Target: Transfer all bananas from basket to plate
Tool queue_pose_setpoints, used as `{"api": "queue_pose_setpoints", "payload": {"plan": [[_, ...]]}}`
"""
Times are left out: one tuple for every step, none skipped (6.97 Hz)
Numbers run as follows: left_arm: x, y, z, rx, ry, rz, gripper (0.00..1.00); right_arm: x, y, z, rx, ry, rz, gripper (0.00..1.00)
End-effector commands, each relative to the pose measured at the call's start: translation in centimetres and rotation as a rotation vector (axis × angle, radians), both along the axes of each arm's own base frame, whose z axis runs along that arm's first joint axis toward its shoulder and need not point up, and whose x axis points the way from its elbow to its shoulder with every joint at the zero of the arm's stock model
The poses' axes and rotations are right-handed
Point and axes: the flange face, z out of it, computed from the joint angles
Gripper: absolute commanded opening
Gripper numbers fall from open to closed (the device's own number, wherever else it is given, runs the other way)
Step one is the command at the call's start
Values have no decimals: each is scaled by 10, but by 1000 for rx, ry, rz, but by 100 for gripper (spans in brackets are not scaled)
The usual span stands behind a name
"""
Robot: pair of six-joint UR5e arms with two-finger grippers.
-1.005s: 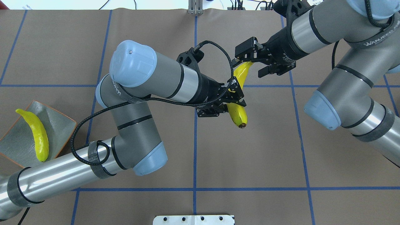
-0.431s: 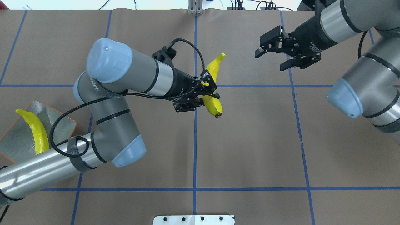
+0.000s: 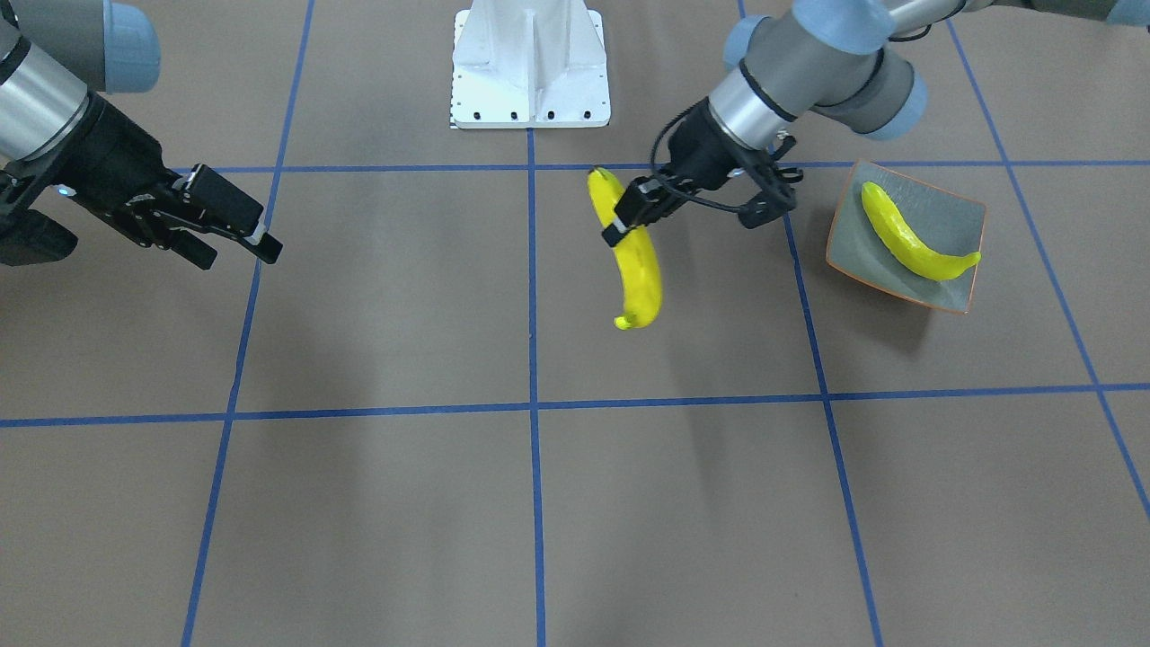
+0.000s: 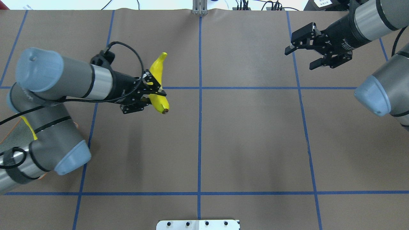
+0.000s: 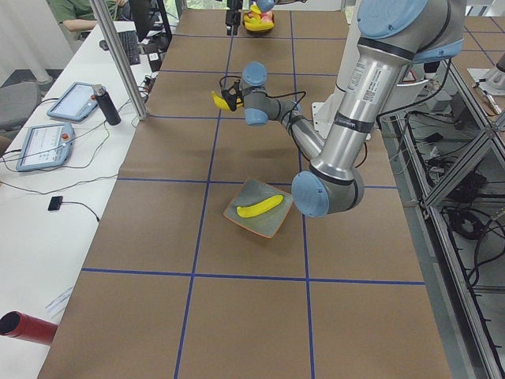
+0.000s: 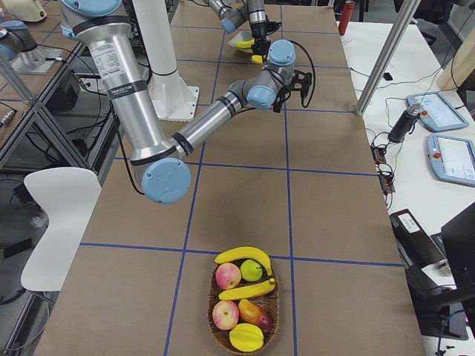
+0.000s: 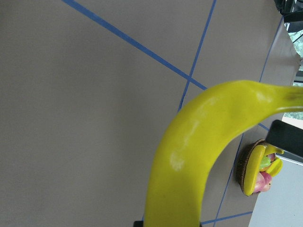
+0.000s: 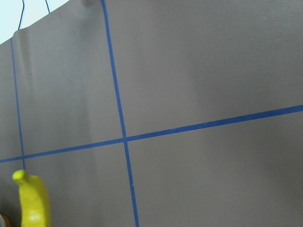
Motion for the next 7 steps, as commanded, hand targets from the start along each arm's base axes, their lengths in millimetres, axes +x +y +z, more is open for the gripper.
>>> {"api": "queue_pose_setpoints", "payload": {"plan": [[-55,17,86,-78,-130,-122,0,5,-3,31,3,53,17,100],[-65,21,115,-157,-164,-181,0,4,-4,34,-2,57,18,100],[-71,22,130,-221,-171,-227,0,3,-7,39,-9,64,20,100],[-80,29,158,-266,-215,-238,0,2,-8,40,-5,70,25,100],[-87,35,175,-277,-246,-236,0,2,-8,40,-4,70,26,100],[-95,43,196,-287,-280,-232,0,2,-8,40,-4,70,26,100],[-104,51,207,-233,-308,-202,0,2,-8,40,-4,70,26,100]]}}
